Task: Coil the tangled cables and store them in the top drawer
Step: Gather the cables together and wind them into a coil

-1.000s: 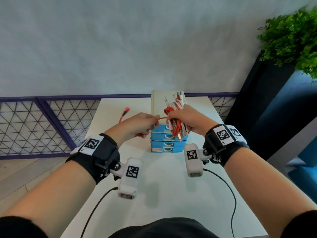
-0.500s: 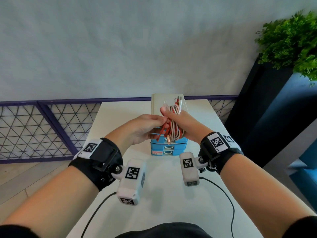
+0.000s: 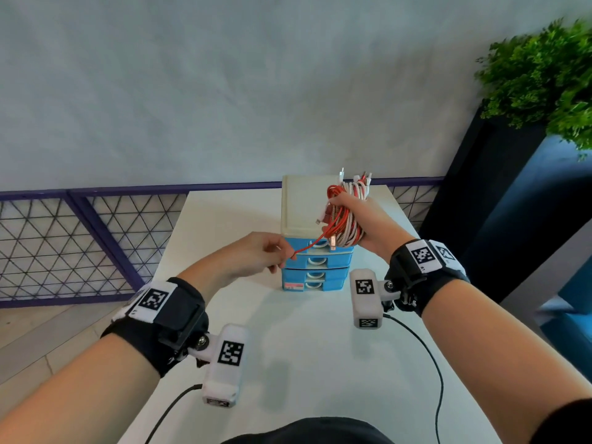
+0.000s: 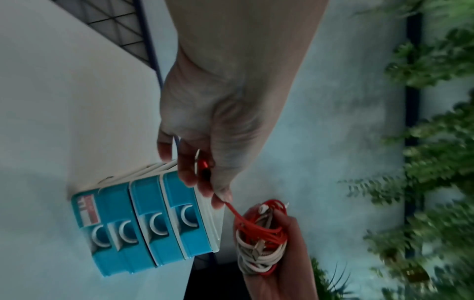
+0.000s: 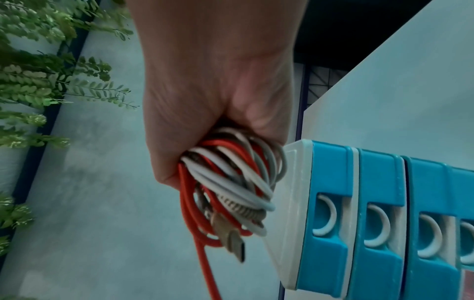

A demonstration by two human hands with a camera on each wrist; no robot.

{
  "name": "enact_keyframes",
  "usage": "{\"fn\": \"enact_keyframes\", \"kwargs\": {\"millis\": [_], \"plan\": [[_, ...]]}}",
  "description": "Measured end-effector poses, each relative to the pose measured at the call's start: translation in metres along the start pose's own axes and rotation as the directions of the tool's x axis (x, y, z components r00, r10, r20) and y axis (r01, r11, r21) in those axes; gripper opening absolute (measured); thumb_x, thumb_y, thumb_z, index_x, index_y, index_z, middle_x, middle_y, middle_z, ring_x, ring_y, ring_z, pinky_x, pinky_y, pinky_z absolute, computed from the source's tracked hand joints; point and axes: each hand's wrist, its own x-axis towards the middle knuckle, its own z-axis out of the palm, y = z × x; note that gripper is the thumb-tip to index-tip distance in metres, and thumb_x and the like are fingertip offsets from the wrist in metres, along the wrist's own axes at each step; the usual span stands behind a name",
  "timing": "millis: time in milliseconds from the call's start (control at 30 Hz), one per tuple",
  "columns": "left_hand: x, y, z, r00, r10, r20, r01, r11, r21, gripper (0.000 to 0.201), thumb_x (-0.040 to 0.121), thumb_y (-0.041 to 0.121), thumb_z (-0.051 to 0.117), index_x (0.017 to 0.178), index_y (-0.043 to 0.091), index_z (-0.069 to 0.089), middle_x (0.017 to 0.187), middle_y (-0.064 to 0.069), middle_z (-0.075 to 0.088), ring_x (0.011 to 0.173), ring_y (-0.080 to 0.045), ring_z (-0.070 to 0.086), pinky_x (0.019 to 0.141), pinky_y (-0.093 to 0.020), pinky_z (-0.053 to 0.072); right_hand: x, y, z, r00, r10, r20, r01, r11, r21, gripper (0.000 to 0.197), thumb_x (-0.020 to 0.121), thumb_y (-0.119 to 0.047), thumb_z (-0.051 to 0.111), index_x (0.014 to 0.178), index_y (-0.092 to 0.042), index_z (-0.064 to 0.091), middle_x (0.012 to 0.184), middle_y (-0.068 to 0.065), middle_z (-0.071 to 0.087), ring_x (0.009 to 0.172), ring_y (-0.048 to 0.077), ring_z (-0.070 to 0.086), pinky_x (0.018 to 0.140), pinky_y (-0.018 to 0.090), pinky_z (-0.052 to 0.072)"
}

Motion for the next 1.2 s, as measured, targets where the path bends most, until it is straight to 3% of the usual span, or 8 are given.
{"fn": "enact_keyframes", "kwargs": {"millis": [200,367,633,767,867,1033,1100,1200], "plan": [[0.016,0.014,-0.002,0.910,0.331,-0.249,-0.271,0.931,0.245,0.018,0.085,0.009,0.064,0.077,0.025,0.065,0.077,0.014,0.064,0.073,-0.003,0.056,0.070,-0.018,0.042,-0.009,-0.007,0.012,0.980,0.128,0.150,-0.109,0.985,-0.130,0.009,0.091,-0.010,0.058,0.096,-0.002,0.058,0.081,0.013,0.071,0.073,0.023,0.070,0.077,0.039,0.059],[0.019,0.020,0.009,0.822,0.399,-0.406,-0.347,0.916,0.198,0.026,0.082,0.009,0.067,0.091,0.018,0.045,0.083,0.006,0.064,0.071,-0.002,0.057,0.061,-0.009,0.042,-0.011,-0.006,0.023,0.942,0.199,0.270,-0.136,0.963,-0.234,0.019,0.093,-0.011,0.057,0.106,0.003,0.058,0.088,0.017,0.069,0.074,0.022,0.071,0.068,0.033,0.060],[0.022,0.018,0.007,0.950,0.263,-0.167,-0.232,0.955,0.183,0.034,0.083,0.006,0.064,0.098,0.021,0.038,0.103,0.001,0.065,0.086,-0.012,0.060,0.067,-0.022,0.048,0.004,-0.004,0.020,0.951,0.264,0.159,-0.134,0.820,-0.557,0.025,0.085,-0.011,0.065,0.107,0.001,0.060,0.087,0.016,0.067,0.075,0.023,0.069,0.072,0.034,0.059],[0.023,0.022,0.007,0.896,0.392,-0.208,-0.295,0.877,0.380,0.029,0.082,0.003,0.060,0.094,0.021,0.041,0.092,0.003,0.061,0.079,-0.013,0.058,0.062,-0.012,0.043,0.008,-0.009,0.025,0.969,0.209,0.132,-0.091,0.800,-0.593,0.017,0.084,-0.006,0.062,0.099,0.004,0.062,0.076,0.015,0.070,0.070,0.024,0.070,0.068,0.032,0.060],[0.027,0.018,0.009,0.826,0.477,-0.300,-0.295,0.820,0.491,0.031,0.082,0.005,0.063,0.092,0.022,0.038,0.092,0.003,0.056,0.080,-0.017,0.056,0.067,-0.026,0.048,0.010,-0.009,0.030,0.970,0.208,0.125,-0.090,0.785,-0.613,0.021,0.083,-0.005,0.061,0.100,0.008,0.061,0.080,0.019,0.071,0.075,0.028,0.071,0.074,0.038,0.060],[0.027,0.010,0.002,0.871,0.438,-0.222,-0.282,0.817,0.504,0.069,0.080,0.004,0.068,0.130,0.030,0.028,0.137,-0.004,0.038,0.109,-0.023,0.059,0.084,-0.042,0.055,0.010,-0.005,0.029,0.958,0.246,0.144,-0.120,0.805,-0.582,0.005,0.086,-0.003,0.057,0.085,0.000,0.061,0.072,0.013,0.067,0.065,0.020,0.067,0.066,0.034,0.060],[0.023,0.009,-0.002,0.860,0.487,-0.148,-0.299,0.720,0.627,0.092,0.078,0.005,0.070,0.142,0.035,0.012,0.156,0.000,0.016,0.127,-0.026,0.048,0.087,-0.044,0.054,0.008,-0.006,0.030,0.946,0.281,0.161,-0.131,0.787,-0.603,0.005,0.086,-0.003,0.056,0.086,0.000,0.061,0.072,0.013,0.066,0.062,0.018,0.067,0.064,0.034,0.060],[0.021,0.012,-0.002,0.754,0.655,0.040,-0.316,0.309,0.897,0.097,0.075,0.015,0.073,0.149,0.027,0.010,0.161,-0.004,0.003,0.148,-0.022,0.009,0.113,-0.046,0.031,0.002,-0.009,0.035,0.899,0.362,0.246,-0.130,0.757,-0.640,0.007,0.089,0.001,0.053,0.086,0.001,0.059,0.068,0.011,0.065,0.055,0.014,0.065,0.054,0.028,0.057]]}}
